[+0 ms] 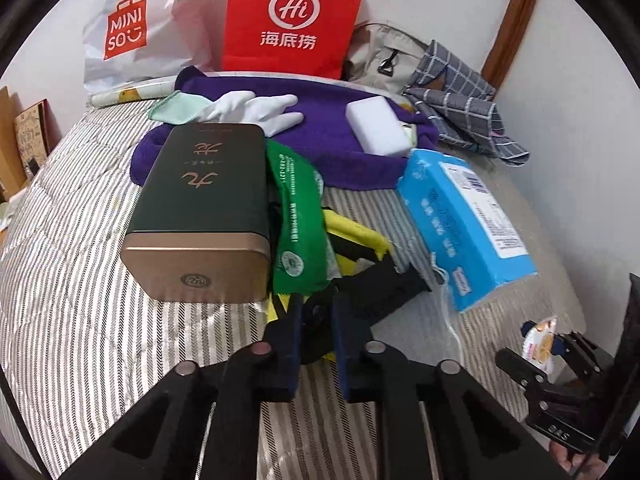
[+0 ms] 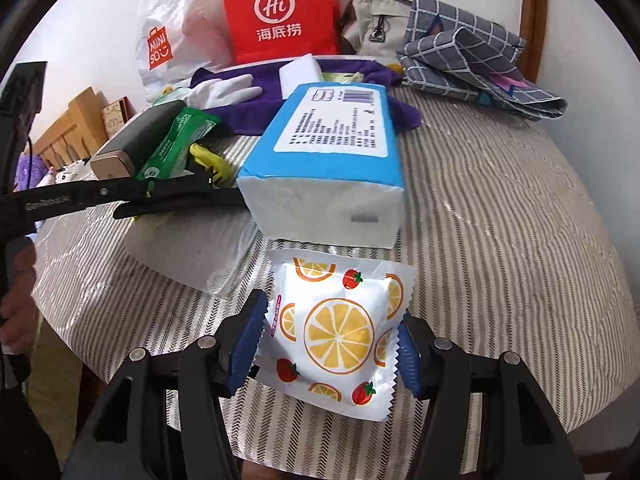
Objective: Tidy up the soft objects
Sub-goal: 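Close the left tool on the black strap and lift it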
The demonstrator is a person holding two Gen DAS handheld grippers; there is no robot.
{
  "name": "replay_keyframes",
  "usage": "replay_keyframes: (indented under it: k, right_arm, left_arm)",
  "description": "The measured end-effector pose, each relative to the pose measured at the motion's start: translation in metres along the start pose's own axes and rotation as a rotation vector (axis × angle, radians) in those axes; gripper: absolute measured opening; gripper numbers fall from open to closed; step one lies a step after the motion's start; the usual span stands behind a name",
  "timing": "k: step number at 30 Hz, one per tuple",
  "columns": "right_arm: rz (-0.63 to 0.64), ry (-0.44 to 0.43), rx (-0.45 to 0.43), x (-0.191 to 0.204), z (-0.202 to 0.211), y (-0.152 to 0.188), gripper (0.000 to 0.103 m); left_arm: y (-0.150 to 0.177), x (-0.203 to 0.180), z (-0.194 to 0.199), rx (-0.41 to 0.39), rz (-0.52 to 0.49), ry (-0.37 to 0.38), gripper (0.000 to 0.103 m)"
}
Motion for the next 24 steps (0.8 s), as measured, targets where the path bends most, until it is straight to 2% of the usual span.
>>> replay_keyframes:
  k: [6, 12, 17, 19, 21, 24]
  right_arm:
    - [-0.016, 0.02, -0.013, -0.005, 0.008, 0.004, 0.059]
    - [-0.013, 0.032, -0.03, -0.003, 0.018, 0.009, 0.059]
    - [-0.016, 0.033, -0.029, -0.003, 0.019, 0.013, 0.059]
    - [-0.019, 0.032, -0.027, -0.005, 0.019, 0.015, 0.059]
    - [-0.024, 0.031, -0.026, -0.008, 0.018, 0.015, 0.059]
    - [-0.036, 0.024, -0.023, -0.012, 0.015, 0.015, 0.059]
  left_arm:
    - [0.015, -0.007, 0.01, 0.005, -0.036, 0.027, 0.011]
    - [0.037, -0.027, 0.005, 0.06, -0.094, 0.09, 0.011]
    - [0.043, -0.043, -0.004, 0.095, -0.127, 0.095, 0.011]
    - [0.041, -0.045, -0.003, 0.087, -0.135, 0.086, 0.014]
    - [0.038, -0.046, -0.002, 0.078, -0.136, 0.083, 0.024]
    - [0.032, -0.05, -0.003, 0.07, -0.138, 0.054, 0.028]
Point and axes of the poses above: each gripper's, at about its wrist camera, not at the fingertips, and z roughly against the way its jaws point, x to its left, y to its underside, the point moved 3 cm from there along -z, roughly the way its jaws point, and after that the axes turned 8 degrees about x, right-handed, at the moved point
